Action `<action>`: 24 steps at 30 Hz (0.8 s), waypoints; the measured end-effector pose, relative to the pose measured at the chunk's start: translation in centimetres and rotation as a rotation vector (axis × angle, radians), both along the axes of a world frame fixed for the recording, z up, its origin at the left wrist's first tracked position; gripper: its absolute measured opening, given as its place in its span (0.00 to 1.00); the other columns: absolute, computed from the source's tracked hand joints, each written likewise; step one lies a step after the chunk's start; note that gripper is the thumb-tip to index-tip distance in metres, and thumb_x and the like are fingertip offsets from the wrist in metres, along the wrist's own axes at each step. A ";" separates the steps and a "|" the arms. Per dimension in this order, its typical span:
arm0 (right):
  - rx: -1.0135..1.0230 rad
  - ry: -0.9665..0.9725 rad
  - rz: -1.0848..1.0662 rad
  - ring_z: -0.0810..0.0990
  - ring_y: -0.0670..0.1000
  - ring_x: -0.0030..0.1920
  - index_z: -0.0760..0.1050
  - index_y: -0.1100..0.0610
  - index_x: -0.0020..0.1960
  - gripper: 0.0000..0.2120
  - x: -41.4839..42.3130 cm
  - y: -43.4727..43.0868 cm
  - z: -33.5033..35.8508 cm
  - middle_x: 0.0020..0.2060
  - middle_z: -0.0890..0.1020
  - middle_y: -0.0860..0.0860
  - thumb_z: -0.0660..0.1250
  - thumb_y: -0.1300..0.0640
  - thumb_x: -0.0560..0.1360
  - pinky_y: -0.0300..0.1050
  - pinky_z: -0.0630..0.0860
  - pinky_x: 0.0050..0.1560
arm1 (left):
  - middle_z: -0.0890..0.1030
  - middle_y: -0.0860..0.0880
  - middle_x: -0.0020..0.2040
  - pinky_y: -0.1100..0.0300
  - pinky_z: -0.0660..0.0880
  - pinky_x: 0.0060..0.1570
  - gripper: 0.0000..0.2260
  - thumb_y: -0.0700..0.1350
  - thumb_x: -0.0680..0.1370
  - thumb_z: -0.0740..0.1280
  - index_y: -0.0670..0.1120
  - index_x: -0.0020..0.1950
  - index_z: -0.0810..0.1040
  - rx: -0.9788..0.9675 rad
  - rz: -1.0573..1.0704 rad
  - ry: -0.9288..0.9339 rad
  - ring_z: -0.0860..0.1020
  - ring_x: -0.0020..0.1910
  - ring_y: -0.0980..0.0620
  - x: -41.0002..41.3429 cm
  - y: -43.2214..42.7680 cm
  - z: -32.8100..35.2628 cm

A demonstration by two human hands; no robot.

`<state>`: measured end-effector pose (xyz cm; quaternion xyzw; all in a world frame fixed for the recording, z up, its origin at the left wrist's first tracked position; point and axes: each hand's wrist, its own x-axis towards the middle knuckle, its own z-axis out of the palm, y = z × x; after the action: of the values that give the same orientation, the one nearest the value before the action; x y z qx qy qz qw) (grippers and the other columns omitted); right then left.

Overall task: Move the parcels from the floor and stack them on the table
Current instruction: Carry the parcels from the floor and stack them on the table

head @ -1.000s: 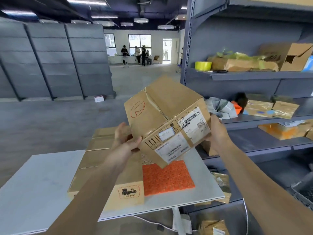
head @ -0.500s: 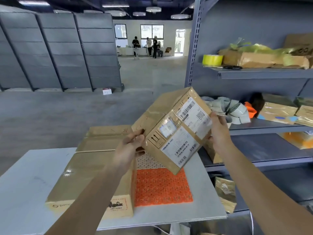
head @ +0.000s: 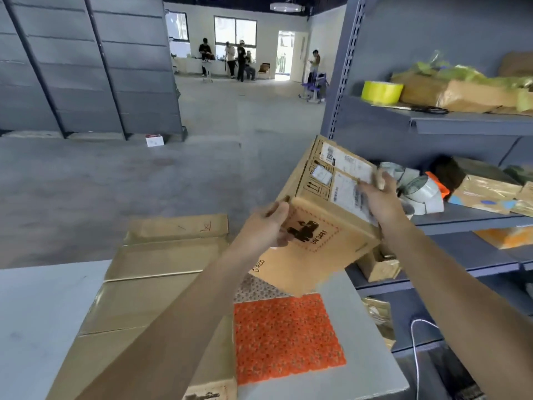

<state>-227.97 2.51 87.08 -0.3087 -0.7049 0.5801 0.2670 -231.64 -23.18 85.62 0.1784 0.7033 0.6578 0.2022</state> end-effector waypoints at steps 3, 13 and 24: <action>0.057 -0.101 0.032 0.76 0.53 0.41 0.67 0.52 0.68 0.19 -1.9 0.1 -0.6 0.44 0.77 0.50 0.65 0.51 0.78 0.42 0.68 0.38 | 0.85 0.53 0.45 0.60 0.80 0.42 0.09 0.51 0.81 0.62 0.59 0.60 0.77 0.004 -0.087 0.023 0.84 0.42 0.52 -2.3 -0.1 0.3; 0.029 -0.209 -0.070 0.78 0.59 0.55 0.72 0.58 0.65 0.19 -3.8 0.7 -5.1 0.56 0.79 0.57 0.61 0.48 0.79 0.49 0.74 0.56 | 0.79 0.55 0.56 0.67 0.78 0.42 0.21 0.42 0.80 0.62 0.56 0.72 0.68 -0.148 -0.220 0.169 0.80 0.45 0.56 -5.7 1.2 0.5; 0.264 -0.248 0.013 0.76 0.62 0.58 0.72 0.60 0.64 0.19 -5.5 3.1 -7.8 0.55 0.78 0.59 0.57 0.48 0.81 0.49 0.69 0.52 | 0.82 0.64 0.40 0.57 0.78 0.49 0.19 0.45 0.78 0.64 0.69 0.60 0.72 -0.213 -0.138 0.229 0.80 0.41 0.61 -5.2 3.5 -1.2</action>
<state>-233.43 5.60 79.29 -0.3355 -0.8043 0.4419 0.2126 -236.79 -19.70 84.40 0.2775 0.7736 0.5395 0.1831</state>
